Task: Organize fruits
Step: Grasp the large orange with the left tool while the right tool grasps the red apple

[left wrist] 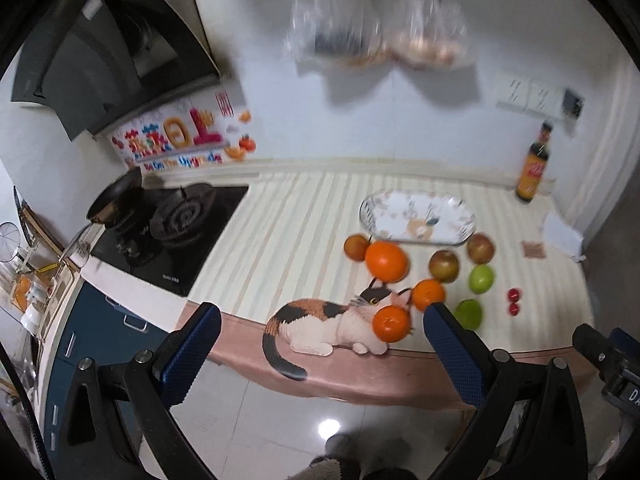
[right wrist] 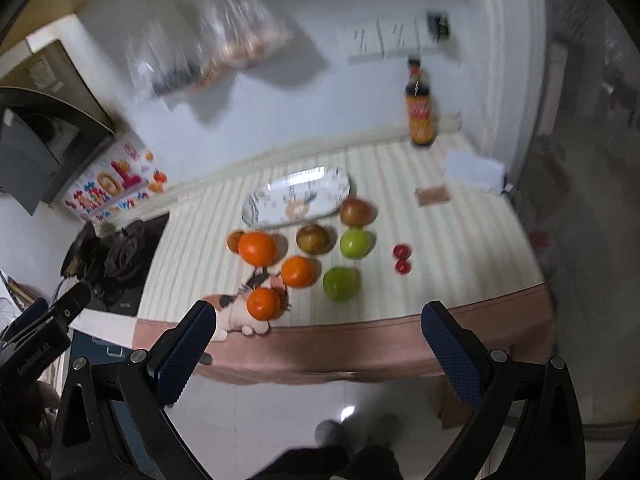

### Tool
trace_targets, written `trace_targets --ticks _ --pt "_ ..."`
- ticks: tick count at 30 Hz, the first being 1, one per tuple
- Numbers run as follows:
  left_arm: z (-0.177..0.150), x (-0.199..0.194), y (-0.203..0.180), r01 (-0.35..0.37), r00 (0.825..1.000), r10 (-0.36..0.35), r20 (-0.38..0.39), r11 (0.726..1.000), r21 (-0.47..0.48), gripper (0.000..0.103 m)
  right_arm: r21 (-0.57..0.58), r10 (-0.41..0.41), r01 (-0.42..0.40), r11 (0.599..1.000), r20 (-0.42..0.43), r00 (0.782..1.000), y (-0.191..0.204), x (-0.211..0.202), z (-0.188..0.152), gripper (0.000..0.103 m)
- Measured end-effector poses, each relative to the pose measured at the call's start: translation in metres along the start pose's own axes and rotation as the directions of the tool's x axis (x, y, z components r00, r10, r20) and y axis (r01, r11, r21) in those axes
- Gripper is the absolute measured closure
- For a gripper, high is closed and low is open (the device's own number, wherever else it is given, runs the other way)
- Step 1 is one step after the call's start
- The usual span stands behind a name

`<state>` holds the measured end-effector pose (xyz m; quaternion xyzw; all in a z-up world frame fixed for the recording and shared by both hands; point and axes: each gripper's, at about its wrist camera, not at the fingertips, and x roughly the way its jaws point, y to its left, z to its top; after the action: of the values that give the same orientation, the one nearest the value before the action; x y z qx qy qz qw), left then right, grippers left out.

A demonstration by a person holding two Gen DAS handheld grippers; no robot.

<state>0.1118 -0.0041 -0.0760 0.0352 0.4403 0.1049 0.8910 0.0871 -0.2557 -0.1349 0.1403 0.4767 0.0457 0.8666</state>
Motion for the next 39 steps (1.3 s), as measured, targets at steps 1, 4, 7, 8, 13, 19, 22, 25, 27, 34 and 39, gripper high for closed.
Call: trace_targets --ticks 1,4,7,8,13,19,22,25,27,34,39 --pt "0.004 0.017 -0.003 -0.002 1.0 0.003 -0.027 1.0 0.004 0.0 0.003 0.002 -0.002 1.0 -0.023 1.0 -0.002 0.016 0.001 0.0" --pt "0.014 0.07 -0.01 0.006 0.993 -0.004 -0.114 1.0 0.017 0.0 0.04 0.01 -0.006 0.999 -0.112 0.994 -0.01 0.077 0.01 0.0" --pt "0.026 0.121 -0.017 0.029 0.978 -0.023 -0.206 0.999 0.026 0.0 0.085 0.013 0.001 0.996 -0.156 0.988 -0.018 0.122 0.016 0.0" --pt "0.03 0.14 -0.019 0.044 0.97 -0.037 -0.239 0.999 0.023 0.0 0.1 0.011 0.007 0.995 -0.171 0.985 -0.019 0.138 0.02 0.0" --pt "0.049 0.245 -0.021 0.177 0.866 -0.208 -0.455 0.978 -0.109 0.0 0.188 -0.005 0.051 0.981 -0.235 0.972 -0.025 0.206 0.041 0.0" --pt "0.062 0.33 -0.035 0.265 0.739 -0.355 -0.573 0.935 -0.237 0.004 0.267 -0.007 0.086 0.96 -0.284 0.959 -0.021 0.262 0.067 0.0" --pt "0.068 0.352 -0.049 0.294 0.7 -0.374 -0.608 0.927 -0.232 0.006 0.295 -0.005 0.099 0.95 -0.304 0.953 -0.017 0.283 0.077 0.0" --pt "0.071 0.366 -0.064 0.301 0.686 -0.354 -0.635 0.933 -0.196 0.006 0.311 0.007 0.098 0.945 -0.319 0.948 -0.015 0.3 0.087 0.002" --pt "0.07 0.374 -0.072 0.303 0.686 -0.327 -0.65 0.941 -0.154 0.006 0.328 0.019 0.091 0.94 -0.317 0.948 -0.017 0.306 0.091 0.003" --pt "0.062 0.393 -0.094 0.299 0.679 -0.299 -0.67 0.947 -0.12 0.01 0.29 0.01 0.099 0.952 -0.353 0.936 -0.013 0.325 0.105 0.007" --pt "0.059 0.384 -0.107 0.305 0.711 -0.305 -0.633 0.946 -0.113 0.023 0.2 0.009 0.08 0.977 -0.409 0.912 -0.005 0.342 0.112 0.02"
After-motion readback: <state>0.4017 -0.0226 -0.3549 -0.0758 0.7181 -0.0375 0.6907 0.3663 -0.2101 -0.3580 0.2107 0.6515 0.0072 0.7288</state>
